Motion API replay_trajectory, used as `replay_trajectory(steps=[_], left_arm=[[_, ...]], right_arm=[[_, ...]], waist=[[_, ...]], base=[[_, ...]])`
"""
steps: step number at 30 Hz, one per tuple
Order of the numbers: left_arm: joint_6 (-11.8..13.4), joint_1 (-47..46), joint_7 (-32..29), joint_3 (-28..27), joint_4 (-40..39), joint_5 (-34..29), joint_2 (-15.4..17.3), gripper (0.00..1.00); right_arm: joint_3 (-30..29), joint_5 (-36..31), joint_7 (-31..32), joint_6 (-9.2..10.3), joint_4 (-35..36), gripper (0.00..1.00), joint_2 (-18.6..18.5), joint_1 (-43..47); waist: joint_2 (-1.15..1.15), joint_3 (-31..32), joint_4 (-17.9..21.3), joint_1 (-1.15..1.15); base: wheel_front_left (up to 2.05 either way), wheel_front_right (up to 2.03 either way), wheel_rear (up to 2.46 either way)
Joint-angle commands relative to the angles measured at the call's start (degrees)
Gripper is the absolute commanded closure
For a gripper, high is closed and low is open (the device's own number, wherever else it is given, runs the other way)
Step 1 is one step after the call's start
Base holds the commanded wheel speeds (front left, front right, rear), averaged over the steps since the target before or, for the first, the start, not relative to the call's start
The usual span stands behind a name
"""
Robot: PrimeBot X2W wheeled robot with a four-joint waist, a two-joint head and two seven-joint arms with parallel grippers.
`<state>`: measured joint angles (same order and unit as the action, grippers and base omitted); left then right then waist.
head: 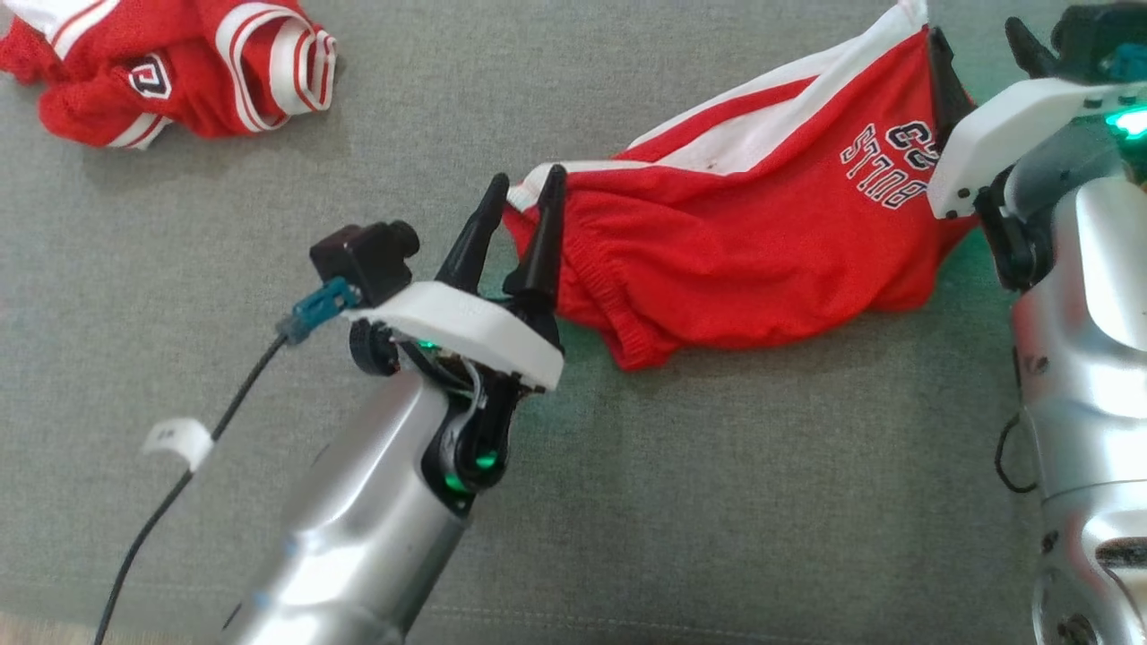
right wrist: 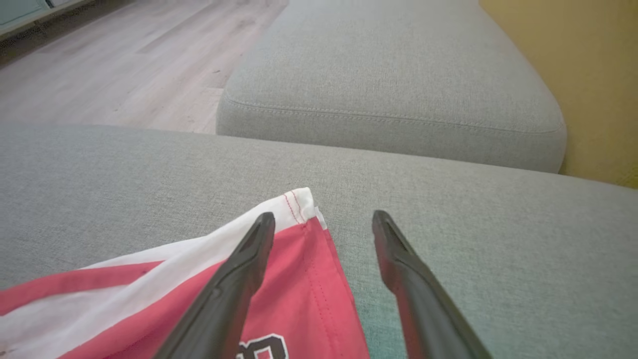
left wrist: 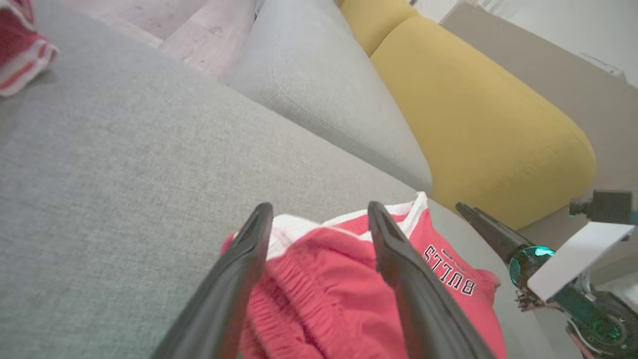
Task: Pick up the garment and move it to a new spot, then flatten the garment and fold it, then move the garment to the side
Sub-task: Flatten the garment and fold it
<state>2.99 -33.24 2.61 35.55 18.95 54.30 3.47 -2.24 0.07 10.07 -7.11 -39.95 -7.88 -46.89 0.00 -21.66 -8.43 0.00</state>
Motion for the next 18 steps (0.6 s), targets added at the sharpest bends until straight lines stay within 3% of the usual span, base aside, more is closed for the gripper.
replay_trajectory(steps=[1,7,18], left_arm=[[-0.04,1.02,1.42,-0.93,-3.0,-1.24,1.74,0.0],[2.25,6.29,5.53,-1.1,-8.12,-5.29,6.7,0.0],[8.85,18.0,8.3,-4.43,-17.4,-8.47,16.34,0.0]], right_arm=[[0.84,0.21,-1.04,-0.37,1.21,0.0,0.45,-2.15],[1.65,2.59,-1.34,-0.37,-1.02,0.0,-1.87,-0.49],[2.93,7.75,7.43,-0.37,-5.47,0.0,-6.52,3.88]], waist=[[0.0,0.79,0.18,0.0],[0.0,3.76,0.11,0.0],[0.0,4.69,-2.01,0.0]], base=[[0.0,0.0,0.0],[0.0,0.0,0.0],[0.0,0.0,0.0]])
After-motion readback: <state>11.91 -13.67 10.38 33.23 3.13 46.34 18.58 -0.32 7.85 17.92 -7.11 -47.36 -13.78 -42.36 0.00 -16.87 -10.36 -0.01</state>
